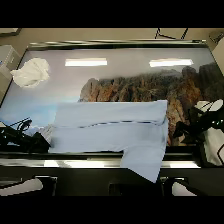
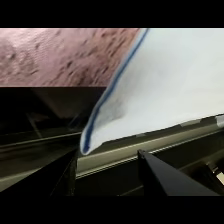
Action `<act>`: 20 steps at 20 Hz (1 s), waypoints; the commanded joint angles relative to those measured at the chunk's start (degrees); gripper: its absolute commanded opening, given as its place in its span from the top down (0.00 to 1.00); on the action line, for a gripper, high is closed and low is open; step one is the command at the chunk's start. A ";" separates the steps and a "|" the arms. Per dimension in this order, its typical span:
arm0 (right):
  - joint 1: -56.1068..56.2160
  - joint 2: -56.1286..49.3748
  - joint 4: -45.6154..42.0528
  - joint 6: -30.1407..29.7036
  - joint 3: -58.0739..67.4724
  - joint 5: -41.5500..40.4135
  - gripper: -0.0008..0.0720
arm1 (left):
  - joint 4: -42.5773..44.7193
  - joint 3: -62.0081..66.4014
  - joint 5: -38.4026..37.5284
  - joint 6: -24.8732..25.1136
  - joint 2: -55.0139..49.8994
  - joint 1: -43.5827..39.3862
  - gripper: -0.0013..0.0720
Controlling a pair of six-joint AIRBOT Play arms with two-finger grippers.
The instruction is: Fold the clothes and pants, and hang the long-sleeved shirts on hangers.
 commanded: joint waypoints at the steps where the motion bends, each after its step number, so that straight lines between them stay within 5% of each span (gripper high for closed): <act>1: -0.11 0.85 0.20 -1.07 -1.49 -0.96 0.29 | 0.20 -2.91 4.22 1.79 0.96 0.92 0.38; 5: -0.11 0.85 1.55 -1.07 -1.49 -0.90 0.29 | -0.37 -3.43 7.52 1.53 0.94 -3.04 0.39; 9: -0.04 0.92 1.57 -1.05 -1.68 0.28 0.29 | -4.04 -3.52 9.31 -0.63 0.96 -5.97 0.83; 11: -0.04 2.38 1.90 -1.05 -5.25 -1.42 0.29 | -4.79 -3.50 7.52 -0.55 1.03 -6.12 0.95; 20: -0.04 5.01 11.61 -7.13 -26.10 -13.27 0.26 | -4.76 -3.48 6.45 0.70 3.96 -6.12 0.95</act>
